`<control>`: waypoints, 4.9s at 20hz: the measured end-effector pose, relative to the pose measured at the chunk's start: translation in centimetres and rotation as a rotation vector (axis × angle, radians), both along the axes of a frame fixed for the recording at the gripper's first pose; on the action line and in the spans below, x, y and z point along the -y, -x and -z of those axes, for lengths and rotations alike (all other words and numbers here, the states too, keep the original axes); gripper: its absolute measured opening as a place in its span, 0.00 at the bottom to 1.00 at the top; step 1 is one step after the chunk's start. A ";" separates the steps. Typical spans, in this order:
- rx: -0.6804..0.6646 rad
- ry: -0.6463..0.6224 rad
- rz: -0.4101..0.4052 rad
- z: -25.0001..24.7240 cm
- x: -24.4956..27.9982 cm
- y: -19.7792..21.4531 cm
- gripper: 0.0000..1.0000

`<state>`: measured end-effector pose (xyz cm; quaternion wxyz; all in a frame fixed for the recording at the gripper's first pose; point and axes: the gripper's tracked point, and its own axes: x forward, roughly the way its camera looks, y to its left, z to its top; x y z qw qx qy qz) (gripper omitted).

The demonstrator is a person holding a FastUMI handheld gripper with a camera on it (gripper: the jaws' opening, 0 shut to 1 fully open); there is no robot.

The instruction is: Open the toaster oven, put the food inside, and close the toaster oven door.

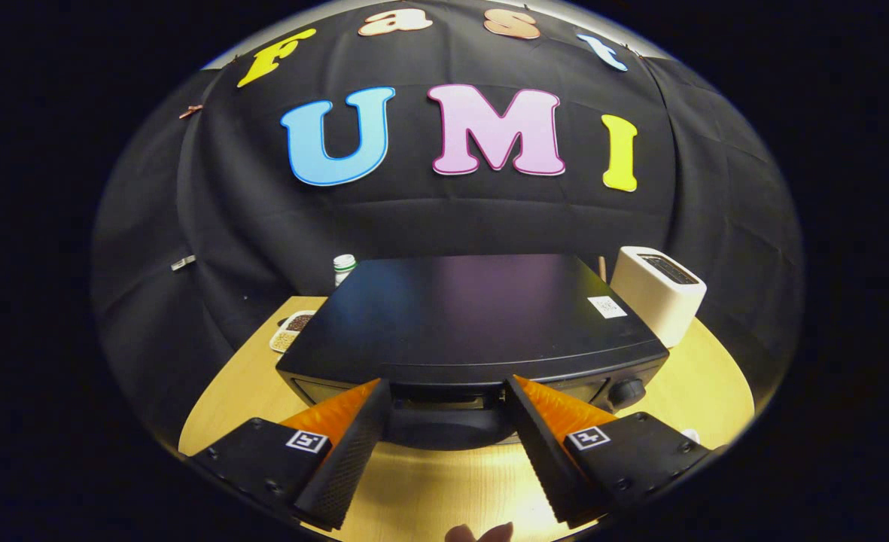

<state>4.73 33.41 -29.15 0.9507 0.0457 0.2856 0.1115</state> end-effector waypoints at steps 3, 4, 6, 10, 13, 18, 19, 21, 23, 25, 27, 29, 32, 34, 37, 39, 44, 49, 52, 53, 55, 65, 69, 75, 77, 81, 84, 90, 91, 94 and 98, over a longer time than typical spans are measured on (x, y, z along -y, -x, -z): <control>0.007 0.044 -0.007 0.2 0.0 0.2 0.98; 0.002 0.036 -0.007 0.5 -0.1 0.6 0.98; -0.002 0.022 -0.010 0.5 0.1 1.8 0.98; -0.030 0.003 -0.007 1.4 0.9 5.5 0.98; -0.053 0.011 -0.010 2.3 1.4 7.9 0.98; -0.122 0.031 -0.039 4.5 1.9 11.1 0.98; -0.148 0.035 -0.043 5.1 2.0 11.8 0.98; -0.213 0.039 -0.044 6.8 2.4 13.3 0.98; -0.278 0.045 -0.045 8.6 2.9 14.7 0.98; -0.341 0.058 -0.072 10.4 3.1 16.4 0.98; -0.376 0.065 -0.098 11.2 3.6 17.4 0.98; -0.395 0.044 -0.113 11.1 4.0 18.1 0.98; -0.406 -0.022 -0.160 9.3 4.2 18.4 0.98; -0.411 -0.070 -0.181 7.7 5.5 18.6 0.99; -0.433 -0.123 -0.194 5.5 9.0 18.2 0.99; -0.434 -0.146 -0.177 4.7 12.0 17.4 0.99; -0.462 -0.111 -0.154 4.9 20.2 15.9 0.99; -0.553 -0.023 -0.161 7.9 28.4 14.6 0.99; -0.631 -0.008 -0.130 9.7 32.2 13.6 0.99; -0.654 0.001 -0.119 10.4 33.3 13.2 0.99; -0.697 0.026 -0.111 11.9 35.3 12.6 0.99; -0.914 0.000 -0.142 17.7 36.8 11.0 0.93; -0.956 0.047 -0.188 19.2 36.4 11.4 0.60; -1.026 -0.003 -0.189 20.3 37.7 12.1 0.09; -1.017 -0.057 -0.181 20.2 37.6 11.7 0.05; -0.998 -0.218 -0.129 19.3 37.8 12.0 0.05; -0.967 -0.265 -0.129 18.9 37.5 11.9 0.05; -0.949 -0.401 -0.093 18.7 36.8 12.2 0.05; -0.945 -0.424 -0.085 18.7 36.6 12.1 0.05; -0.928 -0.496 -0.062 18.6 35.6 12.1 0.05; -0.902 -0.562 -0.056 17.8 33.0 12.1 0.05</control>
